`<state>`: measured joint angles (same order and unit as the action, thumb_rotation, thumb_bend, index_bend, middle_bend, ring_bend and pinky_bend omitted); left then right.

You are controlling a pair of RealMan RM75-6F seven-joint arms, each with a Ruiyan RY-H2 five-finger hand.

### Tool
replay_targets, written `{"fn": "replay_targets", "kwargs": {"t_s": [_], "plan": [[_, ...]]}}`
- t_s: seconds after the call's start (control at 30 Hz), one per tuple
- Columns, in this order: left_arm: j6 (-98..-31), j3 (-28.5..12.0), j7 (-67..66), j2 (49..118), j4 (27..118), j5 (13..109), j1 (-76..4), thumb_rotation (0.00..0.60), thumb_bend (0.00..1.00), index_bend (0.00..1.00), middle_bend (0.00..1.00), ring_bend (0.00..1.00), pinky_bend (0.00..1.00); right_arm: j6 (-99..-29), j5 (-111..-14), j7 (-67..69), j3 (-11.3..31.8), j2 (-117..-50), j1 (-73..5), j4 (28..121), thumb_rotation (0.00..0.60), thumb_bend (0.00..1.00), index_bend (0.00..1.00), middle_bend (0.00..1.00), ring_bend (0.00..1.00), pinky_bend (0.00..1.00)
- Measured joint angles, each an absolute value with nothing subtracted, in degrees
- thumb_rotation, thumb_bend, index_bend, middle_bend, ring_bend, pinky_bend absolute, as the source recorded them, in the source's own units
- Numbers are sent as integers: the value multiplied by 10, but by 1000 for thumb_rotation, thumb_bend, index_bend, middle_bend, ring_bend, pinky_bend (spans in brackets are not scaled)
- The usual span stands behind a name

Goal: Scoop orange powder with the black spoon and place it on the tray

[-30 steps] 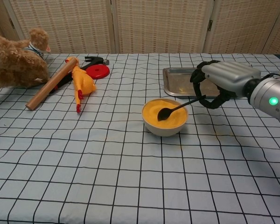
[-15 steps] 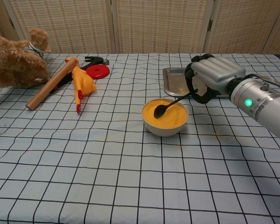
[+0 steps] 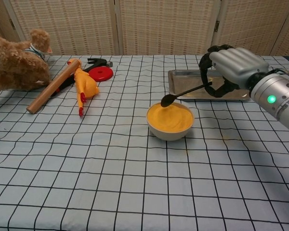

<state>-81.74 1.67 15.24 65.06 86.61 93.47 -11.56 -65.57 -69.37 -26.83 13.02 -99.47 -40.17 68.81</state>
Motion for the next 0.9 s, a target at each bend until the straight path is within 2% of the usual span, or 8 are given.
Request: {"fn": "replay_targets", "kwargs": {"t_s": [0.3,0.53,0.9], "plan": [[-816,17,149,653,867,936,-117,600,357,0,0,0,55,-630,-678,-267,145,-1012,-418,653,600,637,1000,229,19,0],[-815,15,153,651,867,932,-117,600,357,0,0,0,55,-623,-688,-268,133,-1027,-422,629,600,645,1000,231,20,0],[-819,17,150,652,869,937,-117,600,357,0,0,0,55,-605,-689,-286,106,-989,-407,696,600,649,1000,235,51,0]]}}
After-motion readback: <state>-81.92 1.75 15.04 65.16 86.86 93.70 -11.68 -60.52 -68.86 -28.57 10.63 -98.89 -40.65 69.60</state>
